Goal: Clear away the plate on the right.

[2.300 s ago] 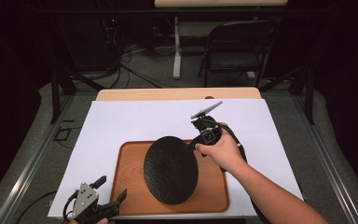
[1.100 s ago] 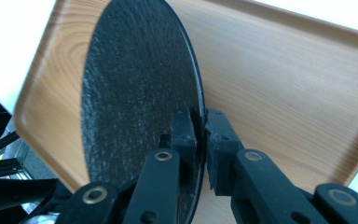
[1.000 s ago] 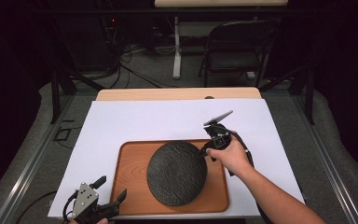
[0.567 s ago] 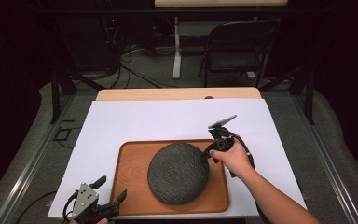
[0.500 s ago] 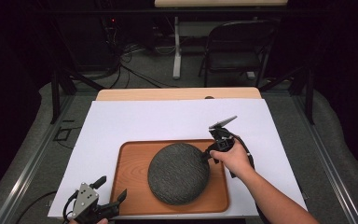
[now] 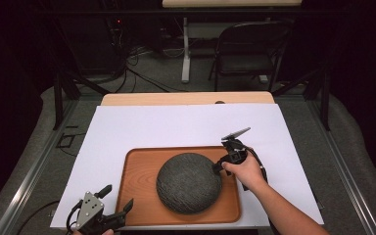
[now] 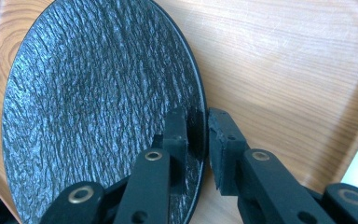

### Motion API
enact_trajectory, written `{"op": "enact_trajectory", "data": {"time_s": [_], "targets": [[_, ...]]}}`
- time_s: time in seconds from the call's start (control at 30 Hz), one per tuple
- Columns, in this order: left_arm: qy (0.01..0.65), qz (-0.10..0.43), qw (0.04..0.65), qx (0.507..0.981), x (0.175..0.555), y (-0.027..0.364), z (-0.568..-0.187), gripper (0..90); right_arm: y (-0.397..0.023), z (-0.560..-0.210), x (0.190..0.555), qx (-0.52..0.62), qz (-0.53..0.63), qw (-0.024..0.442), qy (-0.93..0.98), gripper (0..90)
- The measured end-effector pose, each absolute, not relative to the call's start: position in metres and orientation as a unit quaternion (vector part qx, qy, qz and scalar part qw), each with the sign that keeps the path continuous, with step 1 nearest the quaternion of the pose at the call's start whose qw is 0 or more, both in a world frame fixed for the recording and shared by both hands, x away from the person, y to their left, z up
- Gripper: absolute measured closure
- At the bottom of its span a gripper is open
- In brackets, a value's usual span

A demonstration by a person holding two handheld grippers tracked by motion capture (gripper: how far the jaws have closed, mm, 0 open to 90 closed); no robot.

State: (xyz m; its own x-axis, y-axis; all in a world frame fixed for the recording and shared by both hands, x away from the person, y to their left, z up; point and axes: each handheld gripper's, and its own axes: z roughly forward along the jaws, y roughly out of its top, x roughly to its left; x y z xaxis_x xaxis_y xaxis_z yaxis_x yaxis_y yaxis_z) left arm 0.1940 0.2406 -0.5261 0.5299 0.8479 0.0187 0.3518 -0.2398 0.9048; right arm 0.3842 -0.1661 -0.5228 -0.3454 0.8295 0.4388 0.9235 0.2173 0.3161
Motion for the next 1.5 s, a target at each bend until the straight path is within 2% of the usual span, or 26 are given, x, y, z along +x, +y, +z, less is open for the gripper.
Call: {"op": "enact_trajectory", "data": {"time_s": [0.2, 0.33, 0.5, 1.03, 1.5], "targets": [[0.405, 0.266, 0.465, 0.741, 0.194, 0.241, -0.526, 16.3, -0.167, -0.522, 0.383, -0.568, -0.28, 0.089, -0.769, 71.7], [0.405, 0.266, 0.465, 0.741, 0.194, 0.241, -0.526, 16.3, -0.167, -0.521, 0.383, -0.567, -0.288, 0.084, -0.767, 57.7], [0.404, 0.267, 0.466, 0.741, 0.194, 0.241, -0.526, 16.3, -0.165, -0.523, 0.381, -0.543, -0.293, 0.053, -0.785, 50.5], [0.404, 0.267, 0.465, 0.741, 0.194, 0.241, -0.526, 16.3, -0.166, -0.506, 0.369, -0.509, -0.316, 0.011, -0.801, 39.4], [0.405, 0.266, 0.464, 0.742, 0.194, 0.241, -0.526, 16.3, -0.197, -0.482, 0.329, -0.473, -0.375, -0.033, -0.796, 39.8]]}}
